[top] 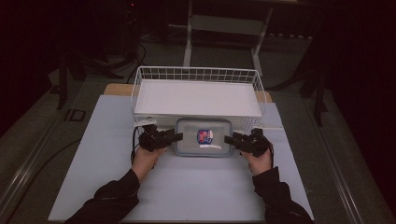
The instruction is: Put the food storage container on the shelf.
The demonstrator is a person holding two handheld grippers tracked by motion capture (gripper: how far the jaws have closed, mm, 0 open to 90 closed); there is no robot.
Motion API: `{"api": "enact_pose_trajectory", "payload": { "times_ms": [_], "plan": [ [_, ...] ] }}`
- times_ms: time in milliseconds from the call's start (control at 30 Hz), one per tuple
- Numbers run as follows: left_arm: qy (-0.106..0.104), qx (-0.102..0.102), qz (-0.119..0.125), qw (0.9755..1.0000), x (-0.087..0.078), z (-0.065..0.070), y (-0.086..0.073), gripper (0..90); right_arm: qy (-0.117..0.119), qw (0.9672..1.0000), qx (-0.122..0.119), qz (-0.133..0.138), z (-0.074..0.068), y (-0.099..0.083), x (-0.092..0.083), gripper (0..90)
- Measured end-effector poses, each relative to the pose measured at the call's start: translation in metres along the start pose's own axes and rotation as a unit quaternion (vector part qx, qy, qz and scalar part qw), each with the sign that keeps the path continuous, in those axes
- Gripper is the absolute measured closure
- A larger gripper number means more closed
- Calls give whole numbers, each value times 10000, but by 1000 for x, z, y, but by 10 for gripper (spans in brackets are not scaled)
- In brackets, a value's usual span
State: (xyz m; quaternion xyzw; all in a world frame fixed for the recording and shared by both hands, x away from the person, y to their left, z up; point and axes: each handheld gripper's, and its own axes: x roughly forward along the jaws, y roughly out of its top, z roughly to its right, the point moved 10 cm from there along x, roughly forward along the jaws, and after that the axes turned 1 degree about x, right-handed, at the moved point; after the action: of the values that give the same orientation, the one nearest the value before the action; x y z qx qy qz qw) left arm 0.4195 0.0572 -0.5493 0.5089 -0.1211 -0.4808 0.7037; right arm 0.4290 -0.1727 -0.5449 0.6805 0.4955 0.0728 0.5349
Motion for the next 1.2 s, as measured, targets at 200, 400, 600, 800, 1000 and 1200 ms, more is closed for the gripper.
{"api": "enact_pose_trajectory", "payload": {
  "times_ms": [200, 400, 600, 800, 1000, 1200],
  "plan": [
    [305, 35, 153, 9994, 2, -12, 3, 505, -222, 9997, -26, 62, 0, 3, 5, 469],
    [459, 122, 127, 9988, 7, -14, 5, 439, -544, 9983, 98, 160, 4, 7, 8, 424],
    [705, 336, 132, 9969, 8, -19, 8, 364, -790, 9967, 96, 150, 6, 11, 10, 397],
    [815, 340, 153, 9960, 8, -17, 9, 363, -870, 9961, 104, 131, 4, 11, 8, 370],
    [758, 516, 217, 9955, 4, -9, 8, 230, -866, 9955, -122, 358, -5, 10, -4, 330],
    [610, 741, 199, 9952, -8, 3, 5, 140, -654, 9963, -252, 495, -30, 7, -19, 332]
  ]
}}
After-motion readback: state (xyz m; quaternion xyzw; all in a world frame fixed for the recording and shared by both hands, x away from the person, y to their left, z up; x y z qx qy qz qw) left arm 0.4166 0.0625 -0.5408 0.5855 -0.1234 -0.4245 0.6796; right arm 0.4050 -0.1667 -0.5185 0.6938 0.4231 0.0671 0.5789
